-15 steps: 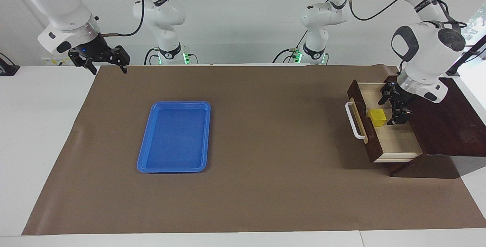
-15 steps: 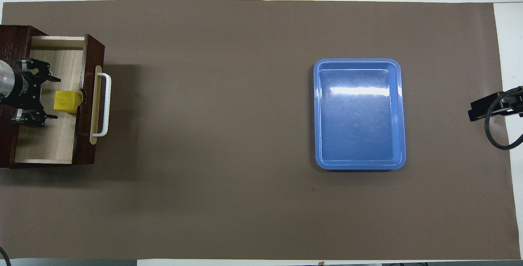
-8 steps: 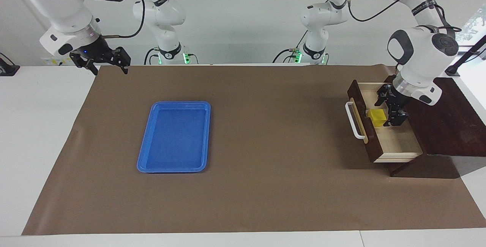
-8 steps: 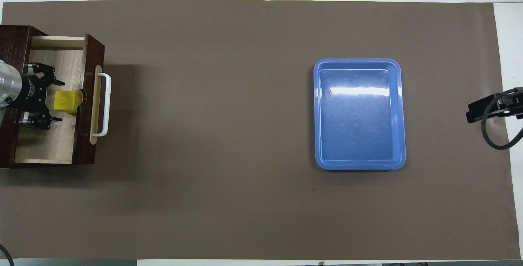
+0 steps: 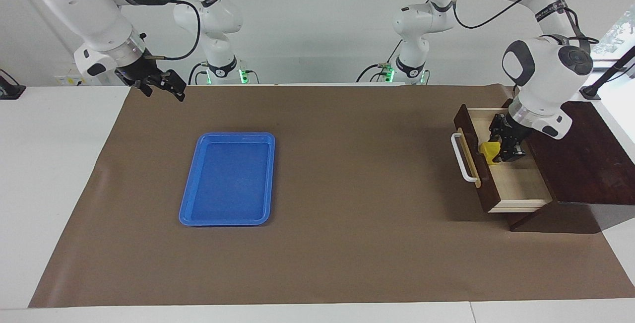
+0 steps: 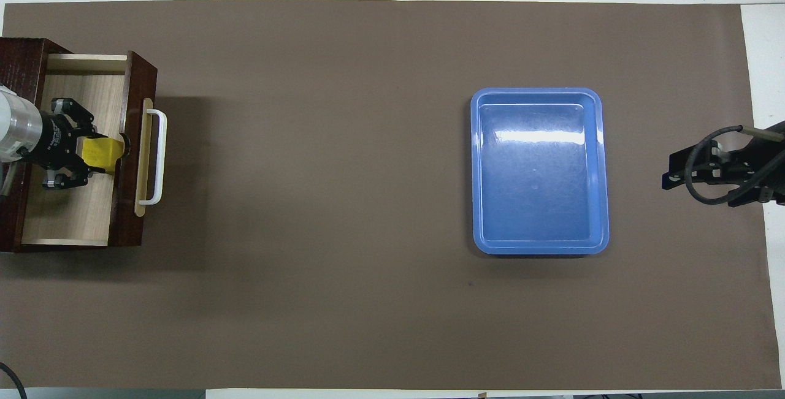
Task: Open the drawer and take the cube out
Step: 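Lift the cube with the left gripper while the right gripper reaches toward it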
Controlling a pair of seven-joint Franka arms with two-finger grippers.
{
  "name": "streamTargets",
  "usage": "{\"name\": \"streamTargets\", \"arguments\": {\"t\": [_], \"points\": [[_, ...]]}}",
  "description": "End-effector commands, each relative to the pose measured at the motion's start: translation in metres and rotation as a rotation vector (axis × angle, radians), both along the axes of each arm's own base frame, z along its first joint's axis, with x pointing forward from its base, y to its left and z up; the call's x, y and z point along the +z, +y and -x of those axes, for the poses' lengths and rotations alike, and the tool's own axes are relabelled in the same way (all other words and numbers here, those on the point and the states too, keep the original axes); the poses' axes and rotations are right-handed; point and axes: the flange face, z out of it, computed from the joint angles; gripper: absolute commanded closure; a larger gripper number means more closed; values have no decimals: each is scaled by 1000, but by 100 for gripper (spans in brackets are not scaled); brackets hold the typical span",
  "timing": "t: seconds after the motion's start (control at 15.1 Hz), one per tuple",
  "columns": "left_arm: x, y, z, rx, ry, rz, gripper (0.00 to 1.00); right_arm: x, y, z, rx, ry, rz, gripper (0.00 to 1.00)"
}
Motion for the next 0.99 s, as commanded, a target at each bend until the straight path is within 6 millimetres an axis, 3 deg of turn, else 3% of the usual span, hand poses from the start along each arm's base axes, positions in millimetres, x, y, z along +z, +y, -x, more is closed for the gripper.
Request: {"name": "streamTargets", "arguments": {"t": [0.0, 0.13, 0.27, 0.33, 0.53, 0.6, 0.73, 0.93], "points": [[4, -12, 6, -9, -16, 7, 100, -12, 9, 15, -137, 14, -48, 0], [6, -11, 3, -16, -19, -3, 100, -23, 19, 12, -237, 52, -76, 0], [25, -11, -8, -21, -43, -10, 100, -39, 32, 3, -371, 120, -135, 0], [33, -10, -15, -21, -24, -10, 100, -47, 45, -3, -428, 148, -154, 0], [84, -12, -44, -21, -1, -6, 100, -71, 109, -22, -608, 211, -200, 0], [91, -24, -50, -36, 15, -9, 100, -76, 131, -26, -659, 221, -220, 0], [93, -70, -52, -78, 26, -29, 100, -94, 179, -34, -754, 246, -232, 0], [100, -109, -54, 12, 12, -40, 100, -116, 236, -41, -897, 285, -303, 0]]}}
